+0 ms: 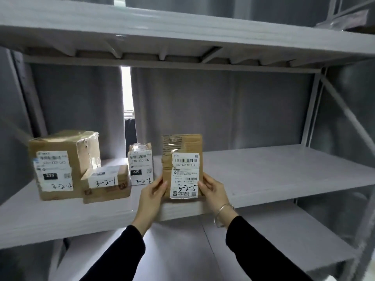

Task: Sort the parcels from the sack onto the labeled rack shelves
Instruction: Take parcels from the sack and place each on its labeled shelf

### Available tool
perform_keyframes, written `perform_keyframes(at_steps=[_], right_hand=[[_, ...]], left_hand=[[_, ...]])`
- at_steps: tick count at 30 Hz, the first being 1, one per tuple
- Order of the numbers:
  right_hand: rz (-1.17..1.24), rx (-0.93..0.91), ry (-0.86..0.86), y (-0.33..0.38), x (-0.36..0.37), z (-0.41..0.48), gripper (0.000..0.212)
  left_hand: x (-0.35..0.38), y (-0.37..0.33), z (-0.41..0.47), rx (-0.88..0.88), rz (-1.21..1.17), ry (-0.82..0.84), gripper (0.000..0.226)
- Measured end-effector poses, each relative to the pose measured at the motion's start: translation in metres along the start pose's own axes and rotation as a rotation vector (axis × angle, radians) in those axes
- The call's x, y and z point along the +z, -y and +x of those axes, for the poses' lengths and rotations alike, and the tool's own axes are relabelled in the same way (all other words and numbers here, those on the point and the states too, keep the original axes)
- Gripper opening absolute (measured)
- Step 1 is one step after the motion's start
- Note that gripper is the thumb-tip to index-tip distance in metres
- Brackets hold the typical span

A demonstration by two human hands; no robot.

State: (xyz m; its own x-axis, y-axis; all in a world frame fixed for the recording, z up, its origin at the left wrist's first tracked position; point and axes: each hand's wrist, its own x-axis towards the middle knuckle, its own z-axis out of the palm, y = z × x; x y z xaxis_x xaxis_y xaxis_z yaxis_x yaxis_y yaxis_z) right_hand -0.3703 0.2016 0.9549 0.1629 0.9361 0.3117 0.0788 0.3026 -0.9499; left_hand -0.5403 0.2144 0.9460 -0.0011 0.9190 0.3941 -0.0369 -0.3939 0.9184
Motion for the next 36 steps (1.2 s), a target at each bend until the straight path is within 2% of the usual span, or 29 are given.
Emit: perform_keyframes(at_steps=[4, 8, 16, 23, 28, 31, 33, 36], right_hand=[[-0.057, 0.025, 0.072, -0.027, 0.003, 0.036, 0.044], [-0.071, 0.04, 0.071, -0.051, 0.01, 0.055, 0.042], [-0.083, 0.048, 0.097, -0.061, 0.025, 0.091, 0.046], [-0.091, 0.052, 0.11, -0.067, 0.034, 0.111, 0.047], [-0.049, 0.064, 0.135, -0.062, 0.038, 0.11, 0.05], [0.015, 0.116, 0.094, -0.056, 0.032, 0.104, 0.057], [0.026, 0.151, 0.072, -0.053, 0.026, 0.098, 0.057], [0.026, 0.181, 0.02, -0.048, 0.012, 0.081, 0.054]], left_hand=[[-0.001, 0.032, 0.016, -0.07, 0.083, -0.118, 0.041], [-0.001, 0.044, 0.029, -0.066, 0.209, -0.208, 0.039], [-0.007, 0.057, 0.065, -0.061, 0.41, -0.243, 0.02], [0.002, 0.056, 0.075, -0.053, 0.444, -0.459, 0.014], [0.002, 0.054, 0.073, -0.114, 0.41, -0.466, 0.018], [0.004, 0.047, 0.062, -0.138, 0.366, -0.462, 0.019], [0.009, 0.043, 0.052, -0.181, 0.329, -0.421, 0.02], [0.024, 0.044, 0.036, -0.239, 0.261, -0.302, 0.035]])
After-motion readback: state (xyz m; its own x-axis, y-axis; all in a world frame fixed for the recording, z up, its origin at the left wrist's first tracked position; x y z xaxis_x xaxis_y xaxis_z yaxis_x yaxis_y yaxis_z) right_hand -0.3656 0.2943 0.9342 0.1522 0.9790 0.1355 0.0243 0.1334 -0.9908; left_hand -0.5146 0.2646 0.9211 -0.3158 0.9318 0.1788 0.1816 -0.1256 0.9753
